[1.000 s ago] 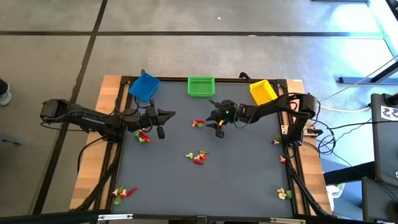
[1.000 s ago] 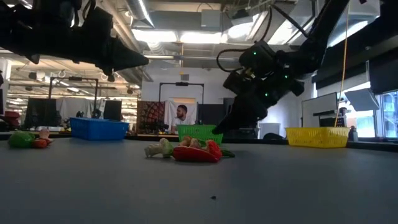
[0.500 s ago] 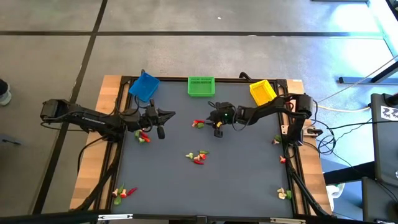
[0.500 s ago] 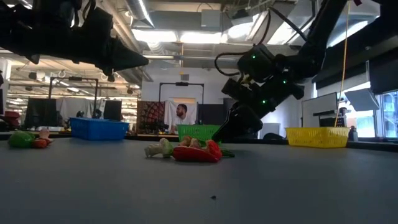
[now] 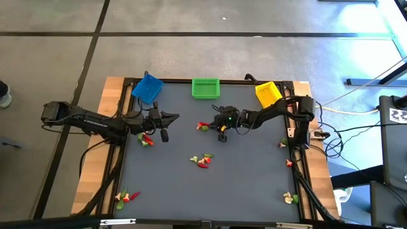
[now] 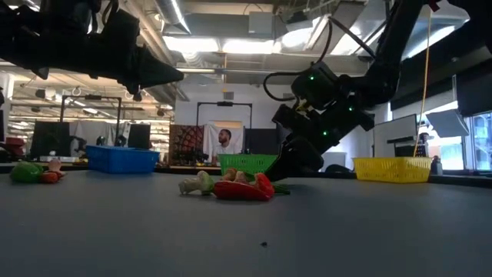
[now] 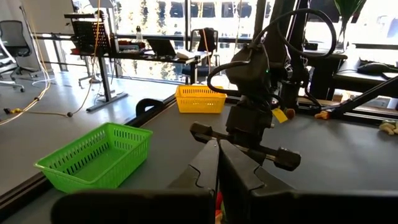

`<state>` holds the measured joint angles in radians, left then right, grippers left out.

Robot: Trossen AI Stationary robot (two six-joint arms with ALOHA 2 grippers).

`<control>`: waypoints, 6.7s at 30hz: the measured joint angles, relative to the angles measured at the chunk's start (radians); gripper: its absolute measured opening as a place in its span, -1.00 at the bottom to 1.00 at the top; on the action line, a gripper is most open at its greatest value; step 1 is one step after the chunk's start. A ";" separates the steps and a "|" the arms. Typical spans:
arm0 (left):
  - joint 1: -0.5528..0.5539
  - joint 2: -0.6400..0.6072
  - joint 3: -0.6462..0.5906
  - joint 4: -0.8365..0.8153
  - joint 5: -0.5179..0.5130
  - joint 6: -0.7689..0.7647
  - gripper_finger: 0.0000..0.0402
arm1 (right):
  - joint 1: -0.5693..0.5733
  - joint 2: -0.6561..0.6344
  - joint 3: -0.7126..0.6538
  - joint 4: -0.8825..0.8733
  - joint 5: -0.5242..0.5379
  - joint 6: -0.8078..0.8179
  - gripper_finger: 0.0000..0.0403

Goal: Sort produce into baskets
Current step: Put the red chili pepper into the green bin, then put the red mushroom into the blue bin

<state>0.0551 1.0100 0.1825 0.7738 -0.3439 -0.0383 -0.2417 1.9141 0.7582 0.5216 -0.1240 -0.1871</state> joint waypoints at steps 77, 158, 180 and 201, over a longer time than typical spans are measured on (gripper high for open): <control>0.006 0.000 0.000 0.014 -0.001 0.020 -0.97 | -0.369 -0.062 0.324 -0.419 0.158 -0.136 -0.97; 0.003 0.476 0.408 -0.420 0.065 -0.067 -0.07 | 0.350 -0.529 0.194 -0.997 0.001 0.065 -0.33; 0.096 0.710 0.499 -0.470 0.185 0.069 -0.16 | 0.373 -0.529 -0.324 -0.317 0.297 0.371 -0.33; 0.117 0.749 0.499 -0.464 0.183 0.087 -0.65 | 0.372 -0.529 -0.346 -0.205 0.350 0.377 -0.33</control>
<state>0.1722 1.7588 0.6819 0.3097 -0.1611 0.0490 0.1307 1.3849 0.4122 0.3167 0.2264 0.1903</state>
